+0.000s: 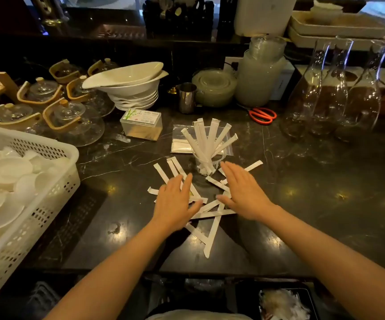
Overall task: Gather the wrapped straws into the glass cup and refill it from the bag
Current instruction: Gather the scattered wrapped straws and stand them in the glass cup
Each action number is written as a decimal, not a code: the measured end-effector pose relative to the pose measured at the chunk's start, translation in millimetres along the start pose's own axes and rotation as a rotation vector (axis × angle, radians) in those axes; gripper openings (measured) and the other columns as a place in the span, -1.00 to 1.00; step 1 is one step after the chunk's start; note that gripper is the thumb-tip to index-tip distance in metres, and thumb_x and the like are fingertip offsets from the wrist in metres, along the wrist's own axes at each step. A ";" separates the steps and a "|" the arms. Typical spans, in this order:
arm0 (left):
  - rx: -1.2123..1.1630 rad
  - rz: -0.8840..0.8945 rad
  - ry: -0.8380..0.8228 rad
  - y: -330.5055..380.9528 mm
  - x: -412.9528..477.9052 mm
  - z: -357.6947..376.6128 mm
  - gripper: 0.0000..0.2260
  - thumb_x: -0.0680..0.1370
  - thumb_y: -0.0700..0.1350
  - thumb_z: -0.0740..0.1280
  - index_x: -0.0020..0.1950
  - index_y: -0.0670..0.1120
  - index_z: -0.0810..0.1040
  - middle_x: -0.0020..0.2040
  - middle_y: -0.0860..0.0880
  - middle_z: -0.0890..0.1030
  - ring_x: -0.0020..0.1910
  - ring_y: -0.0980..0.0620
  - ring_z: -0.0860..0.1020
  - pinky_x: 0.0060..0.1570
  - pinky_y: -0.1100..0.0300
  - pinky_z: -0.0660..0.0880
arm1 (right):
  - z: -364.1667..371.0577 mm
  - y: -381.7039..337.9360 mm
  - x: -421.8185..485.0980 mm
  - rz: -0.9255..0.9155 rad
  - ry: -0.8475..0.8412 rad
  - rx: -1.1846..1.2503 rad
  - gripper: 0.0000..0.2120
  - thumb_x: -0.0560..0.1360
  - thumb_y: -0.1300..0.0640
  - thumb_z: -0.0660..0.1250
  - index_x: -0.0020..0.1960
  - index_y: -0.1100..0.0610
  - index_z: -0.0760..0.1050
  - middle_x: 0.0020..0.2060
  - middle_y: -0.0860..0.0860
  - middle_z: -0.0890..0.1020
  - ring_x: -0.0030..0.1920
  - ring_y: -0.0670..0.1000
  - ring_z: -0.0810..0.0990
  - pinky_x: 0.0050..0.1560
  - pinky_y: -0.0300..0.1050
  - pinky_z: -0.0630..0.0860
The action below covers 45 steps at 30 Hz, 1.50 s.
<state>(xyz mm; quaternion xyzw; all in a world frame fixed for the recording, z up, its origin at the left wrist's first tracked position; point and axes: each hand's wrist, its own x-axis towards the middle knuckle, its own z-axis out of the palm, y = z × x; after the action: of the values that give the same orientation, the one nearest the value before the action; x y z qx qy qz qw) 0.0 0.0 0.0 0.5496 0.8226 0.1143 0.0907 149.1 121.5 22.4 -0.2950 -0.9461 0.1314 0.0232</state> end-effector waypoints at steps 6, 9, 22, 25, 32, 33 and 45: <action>0.031 0.072 -0.051 19.0 -26.8 25.7 -0.38 0.41 0.30 0.13 0.33 -0.05 0.20 0.29 -0.07 0.39 0.25 -0.05 0.34 0.18 0.05 0.31 | 12.4 0.2 -6.7 -0.128 -0.221 -0.009 -0.23 0.38 -0.06 0.35 0.44 0.07 0.03 0.46 0.08 0.20 0.45 0.07 0.14 0.43 -0.07 0.09; 0.081 0.076 -0.081 20.8 -29.2 31.4 -0.37 0.38 0.34 0.14 0.27 -0.06 0.25 0.25 -0.05 0.41 0.20 -0.04 0.36 0.17 0.04 0.31 | 13.0 1.0 -4.3 -0.160 -0.279 -0.048 -0.29 0.35 -0.01 0.39 0.38 0.11 0.14 0.37 0.11 0.31 0.37 0.09 0.25 0.37 -0.04 0.22; 0.138 0.102 -0.167 30.8 -15.8 26.5 -0.58 0.42 0.14 0.22 0.12 -0.12 0.38 0.11 -0.11 0.49 0.08 -0.10 0.42 0.08 0.02 0.28 | 18.3 -3.4 8.1 -0.224 -0.396 -0.260 -0.58 0.41 0.14 0.28 0.25 0.17 0.32 0.24 0.12 0.41 0.23 0.12 0.35 0.19 -0.02 0.31; 0.157 0.130 -0.206 29.5 -10.9 19.3 -0.69 0.45 0.04 0.22 0.08 -0.14 0.43 0.07 -0.12 0.52 0.06 -0.11 0.45 0.09 0.01 0.29 | 19.9 -3.9 9.3 -0.234 -0.390 -0.285 -0.62 0.43 0.18 0.26 0.23 0.16 0.33 0.21 0.13 0.43 0.21 0.12 0.37 0.14 -0.02 0.32; 0.184 0.219 -0.294 24.9 0.3 6.2 -0.82 0.49 -0.19 0.18 0.01 -0.23 0.49 0.00 -0.23 0.59 -0.04 -0.21 0.53 -0.10 0.01 0.42 | 23.9 -7.1 10.0 -0.262 -0.346 -0.298 -0.73 0.44 0.23 0.23 0.14 0.17 0.40 0.12 0.14 0.52 0.14 0.14 0.44 0.04 -0.03 0.35; 0.182 0.227 -0.310 24.4 1.0 5.1 -0.82 0.49 -0.20 0.19 0.01 -0.24 0.49 0.00 -0.24 0.60 -0.05 -0.21 0.54 -0.11 0.01 0.44 | 24.0 -7.9 10.2 -0.270 -0.347 -0.310 -0.74 0.45 0.23 0.24 0.14 0.18 0.40 0.11 0.15 0.53 0.13 0.14 0.45 0.01 -0.04 0.36; 0.171 0.262 -0.415 13.8 3.7 1.8 -0.83 0.52 -0.18 0.14 -0.04 -0.22 0.49 -0.08 -0.23 0.61 -0.12 -0.19 0.55 -0.16 0.02 0.47 | 15.8 -19.7 9.4 -0.435 -0.411 -0.477 -0.77 0.46 0.27 0.23 0.11 0.27 0.42 0.06 0.21 0.55 0.09 0.19 0.48 0.00 0.02 0.42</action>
<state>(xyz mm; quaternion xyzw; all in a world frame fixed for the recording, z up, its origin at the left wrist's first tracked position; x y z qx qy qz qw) 11.3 8.7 2.2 0.6689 0.7147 -0.0603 0.1953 128.6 107.4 12.0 -0.0518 -0.9755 -0.0442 -0.2091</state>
